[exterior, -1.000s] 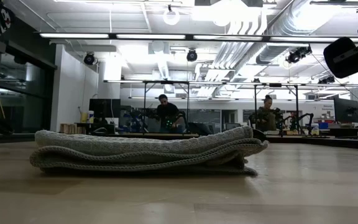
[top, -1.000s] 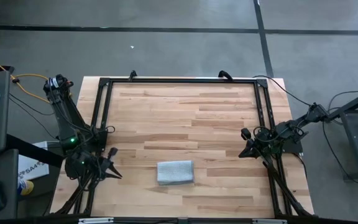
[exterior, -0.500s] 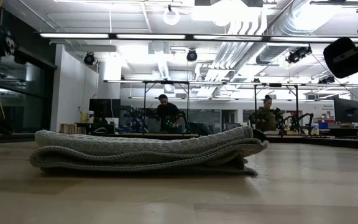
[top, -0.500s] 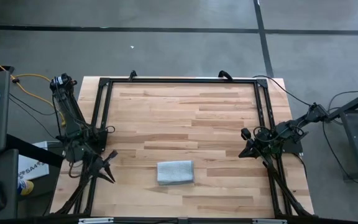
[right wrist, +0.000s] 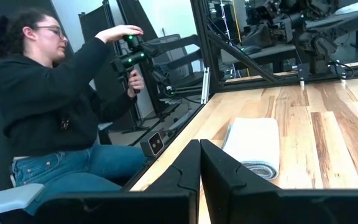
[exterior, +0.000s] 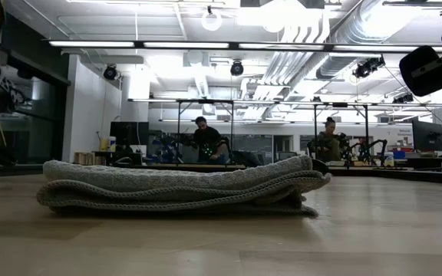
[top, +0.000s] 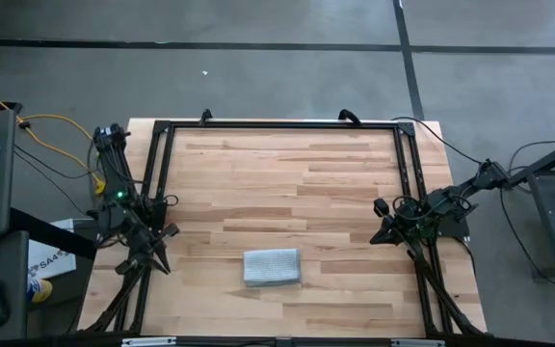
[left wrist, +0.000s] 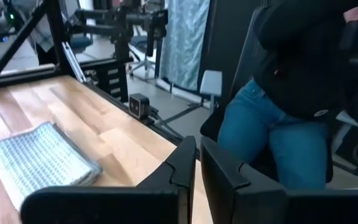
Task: Fold microfiber towels
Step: Return to Home Position
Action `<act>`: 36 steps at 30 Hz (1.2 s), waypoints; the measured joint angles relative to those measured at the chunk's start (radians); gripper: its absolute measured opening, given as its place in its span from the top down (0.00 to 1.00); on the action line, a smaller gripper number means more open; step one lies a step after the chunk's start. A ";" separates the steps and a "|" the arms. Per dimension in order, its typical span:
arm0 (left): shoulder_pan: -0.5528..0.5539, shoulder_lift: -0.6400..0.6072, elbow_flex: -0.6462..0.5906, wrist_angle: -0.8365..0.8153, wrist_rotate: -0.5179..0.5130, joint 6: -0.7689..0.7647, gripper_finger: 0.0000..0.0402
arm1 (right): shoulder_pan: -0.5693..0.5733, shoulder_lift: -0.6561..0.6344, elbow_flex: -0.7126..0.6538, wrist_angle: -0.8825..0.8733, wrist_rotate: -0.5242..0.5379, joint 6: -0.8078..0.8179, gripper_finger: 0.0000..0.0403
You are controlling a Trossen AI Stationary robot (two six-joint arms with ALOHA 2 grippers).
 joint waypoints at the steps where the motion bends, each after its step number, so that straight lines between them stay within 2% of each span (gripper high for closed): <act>1: 0.000 -0.021 -0.009 -0.001 0.006 0.009 0.94 | 0.000 0.000 0.000 0.000 0.000 0.000 0.99; 7: 0.000 -0.128 -0.071 0.010 0.052 0.030 0.94 | 0.000 0.000 0.000 0.000 0.000 0.000 0.99; 10: 0.000 -0.127 -0.081 0.029 0.064 0.032 0.94 | 0.000 0.000 0.000 0.000 0.000 0.000 0.99; 30: 0.000 -0.116 -0.095 0.008 0.340 0.107 0.94 | 0.000 0.000 0.000 0.006 0.000 0.000 0.99; 36: 0.000 -0.115 -0.097 0.011 0.355 0.107 0.94 | 0.000 0.000 0.000 0.006 0.000 0.000 0.99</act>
